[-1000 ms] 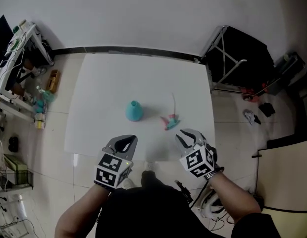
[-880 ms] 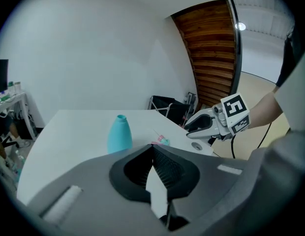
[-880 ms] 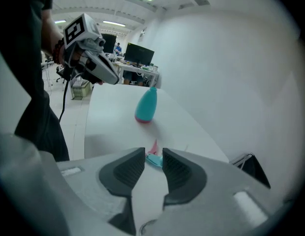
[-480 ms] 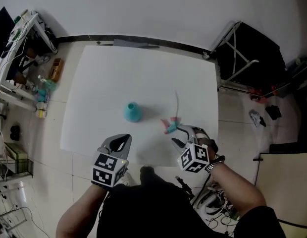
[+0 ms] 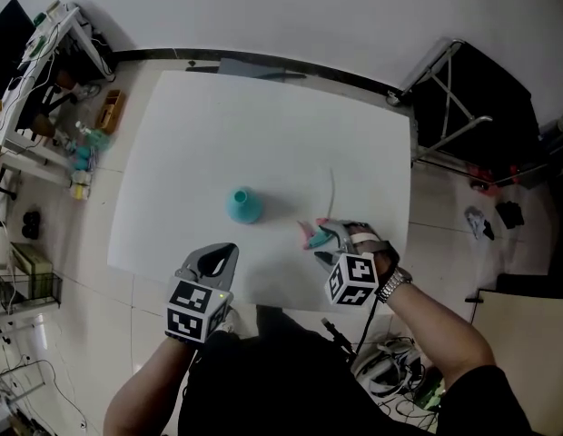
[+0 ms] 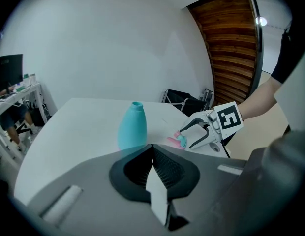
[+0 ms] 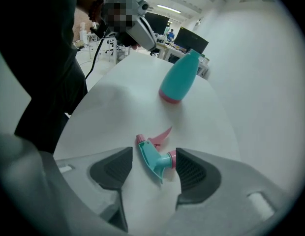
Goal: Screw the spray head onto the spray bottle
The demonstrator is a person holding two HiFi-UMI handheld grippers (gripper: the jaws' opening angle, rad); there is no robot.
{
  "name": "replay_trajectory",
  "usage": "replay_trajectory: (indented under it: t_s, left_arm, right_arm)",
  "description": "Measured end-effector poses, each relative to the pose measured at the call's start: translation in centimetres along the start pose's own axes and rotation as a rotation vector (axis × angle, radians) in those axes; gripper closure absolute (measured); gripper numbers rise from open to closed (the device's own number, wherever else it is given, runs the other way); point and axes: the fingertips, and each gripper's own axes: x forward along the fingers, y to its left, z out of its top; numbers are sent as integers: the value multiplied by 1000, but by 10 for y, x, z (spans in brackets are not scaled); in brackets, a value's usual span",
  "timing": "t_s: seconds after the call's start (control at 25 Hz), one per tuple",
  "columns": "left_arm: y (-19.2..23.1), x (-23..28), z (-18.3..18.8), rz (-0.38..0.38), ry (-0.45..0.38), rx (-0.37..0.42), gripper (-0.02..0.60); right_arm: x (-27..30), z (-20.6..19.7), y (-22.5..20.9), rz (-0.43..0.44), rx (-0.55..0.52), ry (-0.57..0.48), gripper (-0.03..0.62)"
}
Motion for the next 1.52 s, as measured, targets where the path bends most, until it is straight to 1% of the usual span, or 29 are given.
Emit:
replay_trajectory:
  t_s: [0.12, 0.32, 0.48, 0.6, 0.76, 0.88, 1.16, 1.24, 1.36, 1.52]
  left_arm:
    - [2, 0, -1, 13, 6, -10, 566]
    - [2, 1, -4, 26, 11, -17, 566]
    - [1, 3, -3, 31, 14, -21, 566]
    - [1, 3, -3, 34, 24, -33, 566]
    - [2, 7, 0, 42, 17, -24, 566]
    - [-2, 9, 0, 43, 22, -28, 566]
    - [-3, 8, 2, 56, 17, -26, 566]
    - [-2, 6, 1, 61, 18, -27, 566]
    - [0, 5, 1, 65, 12, -31, 566]
    - [-2, 6, 2, 49, 6, -49, 566]
  right_arm:
    - [7, -2, 2, 27, -21, 6, 332]
    - [12, 0, -1, 35, -60, -2, 321]
    - [18, -1, -1, 66, -93, 11, 321]
    - [18, 0, -1, 86, -93, 1, 321]
    - [19, -1, -2, 113, -82, -10, 321]
    - [19, 0, -2, 120, -95, -11, 321]
    - [15, -4, -2, 88, -153, 5, 333]
    - [17, -7, 3, 101, -161, 14, 350]
    - [18, -8, 5, 147, -135, 26, 366]
    - [19, -9, 7, 193, -124, 47, 392]
